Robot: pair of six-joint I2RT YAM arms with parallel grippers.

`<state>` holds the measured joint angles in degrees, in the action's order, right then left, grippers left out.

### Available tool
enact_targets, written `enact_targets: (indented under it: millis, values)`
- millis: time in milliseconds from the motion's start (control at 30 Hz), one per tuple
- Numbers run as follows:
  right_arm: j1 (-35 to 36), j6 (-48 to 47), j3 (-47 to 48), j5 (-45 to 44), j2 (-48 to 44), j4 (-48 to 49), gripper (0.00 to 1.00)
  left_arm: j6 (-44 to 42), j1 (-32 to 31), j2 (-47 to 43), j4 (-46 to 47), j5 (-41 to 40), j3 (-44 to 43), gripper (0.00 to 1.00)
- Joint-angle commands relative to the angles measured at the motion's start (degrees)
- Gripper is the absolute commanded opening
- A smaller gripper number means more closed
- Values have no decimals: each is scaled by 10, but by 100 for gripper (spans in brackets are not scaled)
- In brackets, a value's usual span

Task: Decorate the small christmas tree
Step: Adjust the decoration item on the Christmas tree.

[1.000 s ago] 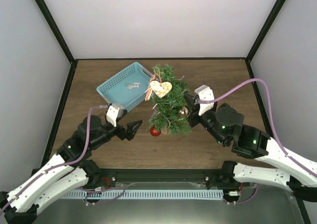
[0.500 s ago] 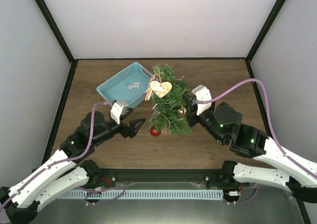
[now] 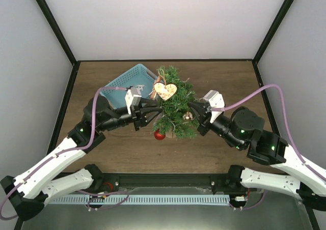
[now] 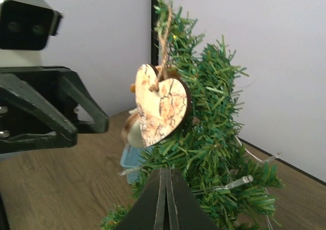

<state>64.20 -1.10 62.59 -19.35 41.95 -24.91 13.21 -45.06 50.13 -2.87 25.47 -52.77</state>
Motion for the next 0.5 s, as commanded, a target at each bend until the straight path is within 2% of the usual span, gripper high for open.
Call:
enact_targets:
  millis: [0,200,467]
  values:
    - [-4,-7,34,53,-12,-9,1,-13,-2,34,54,99,-37,33]
    - [-5,-16,35,97,-28,-2,1,1,-3,83,94,181,-67,31]
    - [-4,-17,35,134,-27,-8,1,21,-18,132,142,220,-78,34]
